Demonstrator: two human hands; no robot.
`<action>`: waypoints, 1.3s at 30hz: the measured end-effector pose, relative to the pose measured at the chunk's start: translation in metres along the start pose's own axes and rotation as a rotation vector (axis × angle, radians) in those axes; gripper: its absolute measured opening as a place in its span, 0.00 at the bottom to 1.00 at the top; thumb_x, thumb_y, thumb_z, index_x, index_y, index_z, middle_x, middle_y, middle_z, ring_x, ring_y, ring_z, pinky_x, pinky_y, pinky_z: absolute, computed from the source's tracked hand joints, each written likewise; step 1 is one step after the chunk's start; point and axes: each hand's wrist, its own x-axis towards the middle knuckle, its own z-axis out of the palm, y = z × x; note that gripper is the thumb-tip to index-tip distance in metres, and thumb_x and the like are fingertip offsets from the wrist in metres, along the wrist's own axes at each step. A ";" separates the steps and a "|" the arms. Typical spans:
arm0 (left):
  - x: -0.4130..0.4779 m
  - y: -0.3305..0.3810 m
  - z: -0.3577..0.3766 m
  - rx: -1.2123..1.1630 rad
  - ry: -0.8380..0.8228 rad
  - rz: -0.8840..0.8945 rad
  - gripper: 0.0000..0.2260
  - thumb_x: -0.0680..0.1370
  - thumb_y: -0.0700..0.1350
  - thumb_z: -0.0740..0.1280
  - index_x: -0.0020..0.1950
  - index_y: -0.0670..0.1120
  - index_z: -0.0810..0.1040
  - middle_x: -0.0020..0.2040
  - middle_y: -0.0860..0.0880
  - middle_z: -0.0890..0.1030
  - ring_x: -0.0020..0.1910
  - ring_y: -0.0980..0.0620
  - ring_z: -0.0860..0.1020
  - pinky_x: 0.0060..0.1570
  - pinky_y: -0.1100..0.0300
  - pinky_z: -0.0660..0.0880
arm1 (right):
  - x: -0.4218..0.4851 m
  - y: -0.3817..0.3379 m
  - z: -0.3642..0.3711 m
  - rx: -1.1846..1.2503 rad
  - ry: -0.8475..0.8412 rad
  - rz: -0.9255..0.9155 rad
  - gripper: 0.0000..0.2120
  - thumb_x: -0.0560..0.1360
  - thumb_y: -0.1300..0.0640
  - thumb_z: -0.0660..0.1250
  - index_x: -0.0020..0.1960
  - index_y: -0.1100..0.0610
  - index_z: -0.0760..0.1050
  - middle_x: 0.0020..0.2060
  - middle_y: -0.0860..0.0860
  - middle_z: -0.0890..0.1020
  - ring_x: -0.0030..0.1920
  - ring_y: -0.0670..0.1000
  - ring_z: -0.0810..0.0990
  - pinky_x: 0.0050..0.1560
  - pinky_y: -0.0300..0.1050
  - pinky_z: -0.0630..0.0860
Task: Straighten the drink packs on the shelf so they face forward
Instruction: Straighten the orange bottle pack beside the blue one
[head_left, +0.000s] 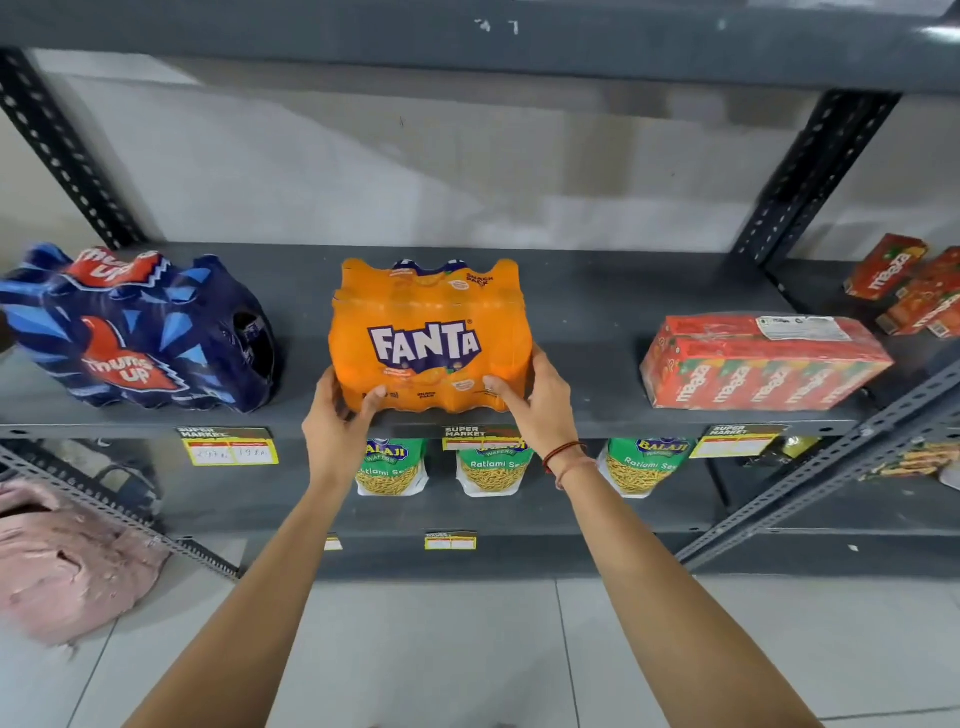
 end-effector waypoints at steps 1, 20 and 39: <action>-0.002 0.002 0.004 -0.011 -0.001 0.006 0.25 0.75 0.50 0.69 0.69 0.45 0.68 0.63 0.46 0.78 0.58 0.50 0.77 0.50 0.69 0.72 | 0.000 0.003 -0.004 0.001 0.007 0.005 0.29 0.72 0.48 0.69 0.67 0.58 0.65 0.62 0.57 0.76 0.60 0.57 0.77 0.59 0.51 0.76; -0.021 0.017 0.052 -0.053 0.000 -0.013 0.26 0.74 0.50 0.69 0.69 0.44 0.67 0.65 0.44 0.76 0.62 0.46 0.76 0.56 0.58 0.72 | 0.001 0.028 -0.049 0.015 0.020 0.076 0.31 0.72 0.49 0.69 0.69 0.57 0.62 0.64 0.58 0.75 0.62 0.58 0.76 0.62 0.57 0.75; -0.013 -0.003 -0.016 -0.094 -0.042 0.009 0.17 0.77 0.48 0.66 0.62 0.41 0.75 0.56 0.49 0.80 0.54 0.56 0.78 0.45 0.82 0.69 | -0.057 -0.002 0.017 -0.058 0.523 -0.062 0.19 0.75 0.50 0.63 0.61 0.60 0.71 0.58 0.60 0.73 0.58 0.57 0.75 0.54 0.37 0.72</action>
